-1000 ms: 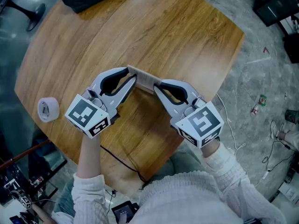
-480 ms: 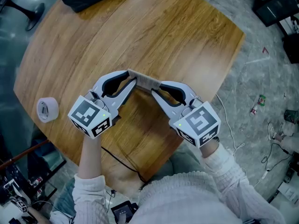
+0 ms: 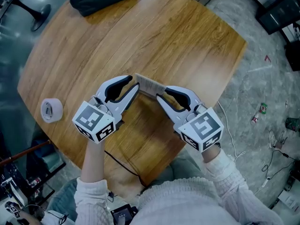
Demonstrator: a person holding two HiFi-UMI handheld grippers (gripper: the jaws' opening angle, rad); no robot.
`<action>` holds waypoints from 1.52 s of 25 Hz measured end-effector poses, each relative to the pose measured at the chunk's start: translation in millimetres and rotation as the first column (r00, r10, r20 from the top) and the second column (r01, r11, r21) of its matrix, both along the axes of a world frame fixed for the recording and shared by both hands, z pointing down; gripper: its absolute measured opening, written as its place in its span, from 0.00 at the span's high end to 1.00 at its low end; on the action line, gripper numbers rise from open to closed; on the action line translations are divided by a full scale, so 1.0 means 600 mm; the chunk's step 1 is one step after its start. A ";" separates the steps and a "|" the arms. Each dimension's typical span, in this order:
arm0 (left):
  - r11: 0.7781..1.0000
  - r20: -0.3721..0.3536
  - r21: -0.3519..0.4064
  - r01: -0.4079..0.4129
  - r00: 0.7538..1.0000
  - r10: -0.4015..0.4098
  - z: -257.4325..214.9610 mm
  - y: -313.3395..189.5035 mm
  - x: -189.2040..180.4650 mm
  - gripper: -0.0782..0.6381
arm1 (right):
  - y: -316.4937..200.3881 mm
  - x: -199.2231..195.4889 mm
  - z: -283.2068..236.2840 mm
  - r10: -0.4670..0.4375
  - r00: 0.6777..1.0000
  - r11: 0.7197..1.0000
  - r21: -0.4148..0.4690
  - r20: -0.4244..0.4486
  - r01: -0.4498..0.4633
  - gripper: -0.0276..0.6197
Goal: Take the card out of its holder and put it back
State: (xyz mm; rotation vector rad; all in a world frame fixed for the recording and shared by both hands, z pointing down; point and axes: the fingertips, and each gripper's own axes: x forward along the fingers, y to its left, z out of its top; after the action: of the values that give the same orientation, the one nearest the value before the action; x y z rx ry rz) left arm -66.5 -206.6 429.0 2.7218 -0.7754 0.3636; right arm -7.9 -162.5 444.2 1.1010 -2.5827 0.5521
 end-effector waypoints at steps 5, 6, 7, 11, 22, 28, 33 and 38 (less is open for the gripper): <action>0.998 -0.013 -0.028 0.050 0.999 -0.051 -0.004 0.030 -0.020 0.75 | 0.020 0.012 -0.003 -0.002 1.000 1.000 -0.012 -0.013 0.002 0.81; 0.997 -0.016 -0.038 0.060 0.998 -0.060 -0.004 0.041 -0.023 0.75 | 0.027 0.016 -0.005 -0.003 1.000 1.000 -0.015 -0.015 0.003 0.81; 0.997 -0.019 -0.045 0.069 0.997 -0.070 -0.005 0.051 -0.025 0.75 | 0.033 0.019 -0.008 -0.005 1.000 1.000 -0.016 -0.016 0.005 0.81; 0.994 -0.029 -0.042 0.101 0.994 -0.102 -0.022 0.087 -0.025 0.76 | 0.053 0.020 -0.025 -0.045 0.999 0.999 -0.003 -0.025 0.045 0.81; 0.979 -0.109 -0.102 0.177 0.976 -0.188 -0.077 0.201 0.011 0.80 | 0.156 -0.007 -0.076 -0.136 0.991 0.991 -0.016 0.021 0.136 0.86; 0.970 -0.135 -0.151 0.189 0.969 -0.209 -0.080 0.262 0.028 0.85 | 0.206 -0.013 -0.088 -0.146 0.988 0.989 -0.026 0.057 0.148 0.89; 0.969 -0.124 -0.167 0.184 0.971 -0.206 -0.079 0.292 0.052 0.88 | 0.225 -0.004 -0.097 -0.122 0.989 0.992 -0.029 0.086 0.125 0.95; 0.952 -0.120 -0.229 0.205 0.964 -0.236 -0.062 0.317 0.067 0.88 | 0.242 0.006 -0.093 -0.113 0.986 0.991 -0.052 0.119 0.120 0.96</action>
State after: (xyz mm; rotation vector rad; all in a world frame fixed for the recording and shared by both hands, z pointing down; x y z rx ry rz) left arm -26.6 -16.3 391.6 2.3992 -0.9303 0.1833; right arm -4.6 -17.5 388.6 0.9169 -2.6901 0.6786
